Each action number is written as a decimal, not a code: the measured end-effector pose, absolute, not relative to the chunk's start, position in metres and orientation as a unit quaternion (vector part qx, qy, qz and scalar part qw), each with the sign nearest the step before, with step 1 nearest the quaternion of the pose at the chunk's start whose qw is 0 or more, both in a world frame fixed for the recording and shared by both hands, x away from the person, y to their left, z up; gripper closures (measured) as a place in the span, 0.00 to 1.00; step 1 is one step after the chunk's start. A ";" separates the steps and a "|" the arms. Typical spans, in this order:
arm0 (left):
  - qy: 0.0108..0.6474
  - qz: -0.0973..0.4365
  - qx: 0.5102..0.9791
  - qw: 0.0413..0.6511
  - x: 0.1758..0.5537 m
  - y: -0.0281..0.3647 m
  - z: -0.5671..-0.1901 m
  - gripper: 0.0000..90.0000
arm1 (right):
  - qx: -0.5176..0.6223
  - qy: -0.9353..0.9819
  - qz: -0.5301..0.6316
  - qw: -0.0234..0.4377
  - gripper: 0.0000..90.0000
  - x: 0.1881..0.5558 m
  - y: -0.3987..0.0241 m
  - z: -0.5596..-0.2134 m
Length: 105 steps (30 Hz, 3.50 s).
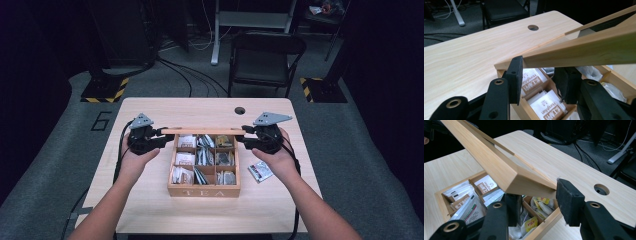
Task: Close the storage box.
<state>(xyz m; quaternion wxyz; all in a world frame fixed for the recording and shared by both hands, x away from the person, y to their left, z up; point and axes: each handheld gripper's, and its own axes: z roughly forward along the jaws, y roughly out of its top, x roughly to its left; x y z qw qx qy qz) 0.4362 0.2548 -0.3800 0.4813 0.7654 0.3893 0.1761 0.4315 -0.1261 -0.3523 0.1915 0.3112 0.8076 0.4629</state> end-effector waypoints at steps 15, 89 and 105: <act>0.353 0.194 0.780 0.479 0.402 0.255 -0.372 0.61 | 0.314 0.801 0.472 0.196 0.63 0.415 -0.127 -0.369; 0.364 0.150 0.786 0.477 0.353 0.258 -0.430 0.65 | 0.349 0.793 0.483 0.129 0.55 0.362 -0.129 -0.426; 0.363 0.138 0.790 0.475 0.343 0.254 -0.439 0.63 | 0.339 0.807 0.463 0.138 0.55 0.355 -0.124 -0.437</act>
